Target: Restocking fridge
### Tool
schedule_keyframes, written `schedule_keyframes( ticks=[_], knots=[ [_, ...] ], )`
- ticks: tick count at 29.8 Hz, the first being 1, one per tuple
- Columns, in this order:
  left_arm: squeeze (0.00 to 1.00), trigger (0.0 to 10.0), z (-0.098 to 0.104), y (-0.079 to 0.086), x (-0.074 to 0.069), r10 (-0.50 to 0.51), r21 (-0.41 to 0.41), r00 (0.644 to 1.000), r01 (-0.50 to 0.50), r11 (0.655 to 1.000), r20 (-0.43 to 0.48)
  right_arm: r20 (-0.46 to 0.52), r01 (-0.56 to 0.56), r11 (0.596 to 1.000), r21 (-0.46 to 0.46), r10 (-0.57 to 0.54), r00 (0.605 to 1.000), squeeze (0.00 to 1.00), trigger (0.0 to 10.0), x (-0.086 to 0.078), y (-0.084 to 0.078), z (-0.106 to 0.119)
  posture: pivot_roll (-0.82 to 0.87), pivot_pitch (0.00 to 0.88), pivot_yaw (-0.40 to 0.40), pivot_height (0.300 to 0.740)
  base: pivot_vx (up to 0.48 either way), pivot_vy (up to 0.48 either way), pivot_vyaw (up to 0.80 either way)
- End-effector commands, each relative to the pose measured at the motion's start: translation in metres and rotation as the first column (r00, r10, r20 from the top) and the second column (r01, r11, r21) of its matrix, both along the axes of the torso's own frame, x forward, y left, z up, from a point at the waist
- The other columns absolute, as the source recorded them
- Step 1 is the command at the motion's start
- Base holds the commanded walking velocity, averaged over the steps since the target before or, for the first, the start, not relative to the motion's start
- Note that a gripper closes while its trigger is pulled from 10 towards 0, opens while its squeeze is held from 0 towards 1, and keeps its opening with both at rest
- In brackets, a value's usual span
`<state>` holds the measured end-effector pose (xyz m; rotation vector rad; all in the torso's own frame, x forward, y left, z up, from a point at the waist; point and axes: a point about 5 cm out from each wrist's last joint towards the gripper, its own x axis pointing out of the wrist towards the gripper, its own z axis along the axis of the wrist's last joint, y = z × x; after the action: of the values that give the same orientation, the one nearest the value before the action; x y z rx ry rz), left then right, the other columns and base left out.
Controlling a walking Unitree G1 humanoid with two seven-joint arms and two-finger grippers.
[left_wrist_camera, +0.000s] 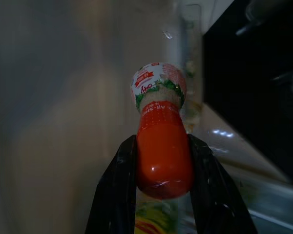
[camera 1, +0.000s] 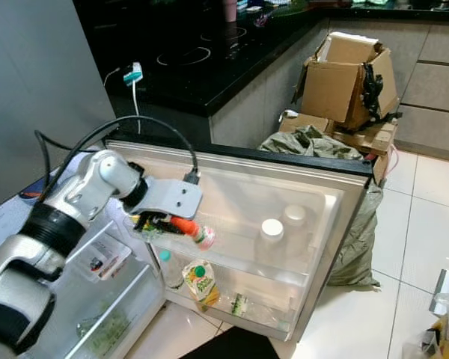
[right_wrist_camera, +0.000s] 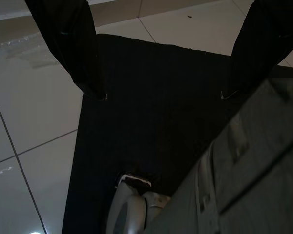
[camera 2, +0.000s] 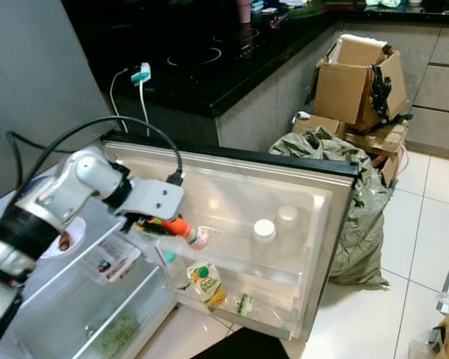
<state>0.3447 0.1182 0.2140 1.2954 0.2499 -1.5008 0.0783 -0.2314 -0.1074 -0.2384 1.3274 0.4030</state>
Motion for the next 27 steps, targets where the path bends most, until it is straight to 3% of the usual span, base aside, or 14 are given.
schedule_keyframes(
  ticks=[1,10,18,27],
  knots=[
    [0.00,10.0,-0.007,-0.004,0.003,-0.008,0.034,1.000,0.007,0.999,0.021,-0.009,0.009,1.000,0.010,-0.009,1.000,0.00,10.0,-0.006,0.004,-0.002,-0.22,0.066,0.126,0.740,0.000,0.000,0.00],
    [0.00,10.0,-0.028,-0.026,0.005,-0.060,0.078,0.997,0.056,0.995,0.046,-0.006,0.014,1.000,0.009,-0.014,1.000,0.00,10.0,-0.007,0.004,-0.002,-0.23,0.068,0.126,0.740,0.000,0.000,0.00],
    [0.00,10.0,-0.037,-0.047,0.011,-0.089,0.091,0.986,0.077,0.993,0.139,0.008,0.019,1.000,0.010,-0.019,1.000,0.00,10.0,-0.004,0.004,-0.002,-0.24,0.073,0.129,0.740,0.000,0.000,0.00],
    [0.00,10.0,-0.048,-0.063,0.008,-0.145,0.107,0.980,0.131,0.986,0.135,0.010,0.026,1.000,0.013,-0.026,1.000,0.00,10.0,-0.004,0.006,-0.002,-0.25,0.069,0.138,0.740,0.000,0.000,0.00]
  ],
)
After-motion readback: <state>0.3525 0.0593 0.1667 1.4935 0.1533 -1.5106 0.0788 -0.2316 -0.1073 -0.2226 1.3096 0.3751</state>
